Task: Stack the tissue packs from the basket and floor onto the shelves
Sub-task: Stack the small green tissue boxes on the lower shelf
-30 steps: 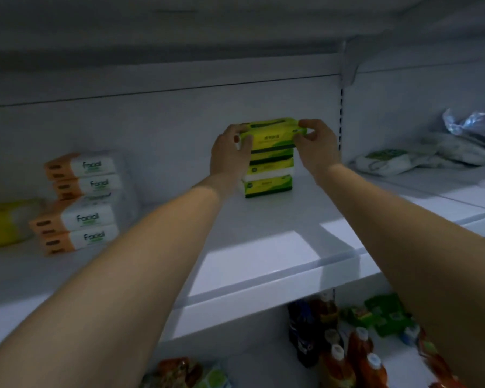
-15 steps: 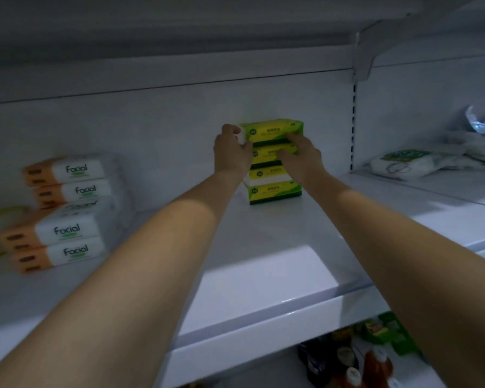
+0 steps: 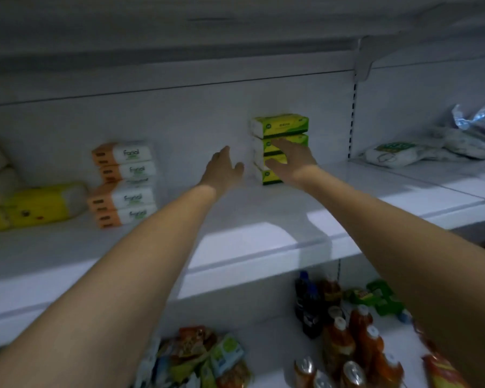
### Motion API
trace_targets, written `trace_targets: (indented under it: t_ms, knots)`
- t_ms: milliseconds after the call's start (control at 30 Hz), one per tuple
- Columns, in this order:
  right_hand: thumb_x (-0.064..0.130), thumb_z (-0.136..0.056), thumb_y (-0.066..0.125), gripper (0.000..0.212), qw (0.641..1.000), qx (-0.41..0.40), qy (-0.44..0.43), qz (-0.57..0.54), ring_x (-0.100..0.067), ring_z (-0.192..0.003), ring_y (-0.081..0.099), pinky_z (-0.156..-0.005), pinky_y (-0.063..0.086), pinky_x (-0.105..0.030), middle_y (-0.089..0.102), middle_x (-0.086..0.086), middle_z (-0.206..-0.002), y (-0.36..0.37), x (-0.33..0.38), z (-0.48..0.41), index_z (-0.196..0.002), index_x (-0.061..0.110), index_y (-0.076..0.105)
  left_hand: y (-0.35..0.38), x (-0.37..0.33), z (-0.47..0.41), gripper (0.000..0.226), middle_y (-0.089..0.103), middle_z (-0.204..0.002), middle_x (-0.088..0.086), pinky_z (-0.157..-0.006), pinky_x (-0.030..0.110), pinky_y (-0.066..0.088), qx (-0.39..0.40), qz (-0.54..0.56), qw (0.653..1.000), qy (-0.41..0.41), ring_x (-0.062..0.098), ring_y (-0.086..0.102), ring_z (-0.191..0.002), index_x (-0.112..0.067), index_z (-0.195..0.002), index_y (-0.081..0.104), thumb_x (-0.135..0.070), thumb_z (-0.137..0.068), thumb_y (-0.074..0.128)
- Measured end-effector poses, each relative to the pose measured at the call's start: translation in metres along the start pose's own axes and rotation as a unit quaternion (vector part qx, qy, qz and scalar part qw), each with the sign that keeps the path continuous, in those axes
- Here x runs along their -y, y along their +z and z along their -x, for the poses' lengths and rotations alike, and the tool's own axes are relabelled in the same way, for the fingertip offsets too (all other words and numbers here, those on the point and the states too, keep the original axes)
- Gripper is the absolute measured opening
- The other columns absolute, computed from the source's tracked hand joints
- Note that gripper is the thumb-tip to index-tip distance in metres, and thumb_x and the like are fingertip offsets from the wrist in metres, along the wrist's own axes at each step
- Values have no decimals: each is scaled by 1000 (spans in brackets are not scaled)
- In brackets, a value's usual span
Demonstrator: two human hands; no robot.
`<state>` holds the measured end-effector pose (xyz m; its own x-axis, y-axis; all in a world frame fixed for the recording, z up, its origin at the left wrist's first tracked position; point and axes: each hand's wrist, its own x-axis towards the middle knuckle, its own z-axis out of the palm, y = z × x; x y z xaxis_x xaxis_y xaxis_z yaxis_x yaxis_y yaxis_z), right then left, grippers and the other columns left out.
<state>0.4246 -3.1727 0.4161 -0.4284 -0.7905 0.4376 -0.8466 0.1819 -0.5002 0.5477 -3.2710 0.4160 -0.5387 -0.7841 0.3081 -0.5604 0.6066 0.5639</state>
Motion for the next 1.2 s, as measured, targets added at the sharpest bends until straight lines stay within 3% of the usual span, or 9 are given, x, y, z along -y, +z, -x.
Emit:
trace_targets:
  t_ms: [100, 300, 433, 500, 833, 1067, 1200]
  knots:
    - [32, -92, 51, 56, 1000, 13, -27, -8, -27, -137, 30, -111, 27, -35, 33, -6, -150, -4, 47, 52, -143, 15, 34, -33, 6, 58, 59, 17, -156, 10, -111, 29, 23, -10, -12, 1000, -19, 25, 23, -141, -11, -149, 12, -31, -100, 37]
    - [33, -95, 46, 57, 993, 100, -54, 23, -24, -142, 18, -113, 13, -32, 22, -4, -154, 5, 133, 168, -146, 17, 27, -95, 28, 186, 56, 22, -154, 13, -114, 34, 19, -22, 2, 1000, 5, 26, 22, -142, -4, -147, 18, -26, -100, 38]
    - [34, -95, 45, 56, 990, 120, -73, 27, -24, -142, 18, -115, 15, -35, 22, -2, -155, 12, 182, 233, -146, 19, 26, -132, 59, 259, 54, 29, -152, 9, -115, 40, 23, -36, 35, 999, -13, 27, 27, -140, -8, -147, 24, -25, -97, 40]
    - [34, -95, 44, 55, 989, 119, -83, 29, -23, -141, 19, -115, 16, -36, 24, -2, -154, 17, 202, 263, -145, 18, 27, -145, 75, 298, 52, 29, -152, 10, -114, 36, 24, -48, 33, 998, -24, 28, 28, -139, -8, -146, 24, -22, -98, 39]
    - [36, -97, 42, 55, 970, 216, -115, 7, -25, -142, 14, -114, 14, -34, 19, -3, -155, 85, 276, 380, -146, 22, 24, -177, 194, 465, 57, 25, -152, 14, -114, 43, 24, -67, 76, 979, -179, 31, 24, -140, -8, -147, 19, -30, -99, 39]
    - [35, -96, 43, 55, 951, 288, -108, -21, -27, -139, 21, -112, 23, -39, 23, -8, -151, 151, 298, 417, -146, 21, 25, -185, 259, 526, 43, 40, -143, 14, -101, 33, 36, -33, 91, 967, -237, 28, 41, -129, -7, -138, 39, -27, -100, 40]
    - [34, -96, 43, 54, 937, 338, -87, -31, -30, -132, 35, -107, 30, -36, 22, -11, -149, 196, 302, 431, -146, 21, 24, -176, 301, 547, 34, 50, -133, 12, -90, 27, 36, -29, 102, 956, -273, 26, 47, -122, -5, -128, 50, -21, -99, 42]
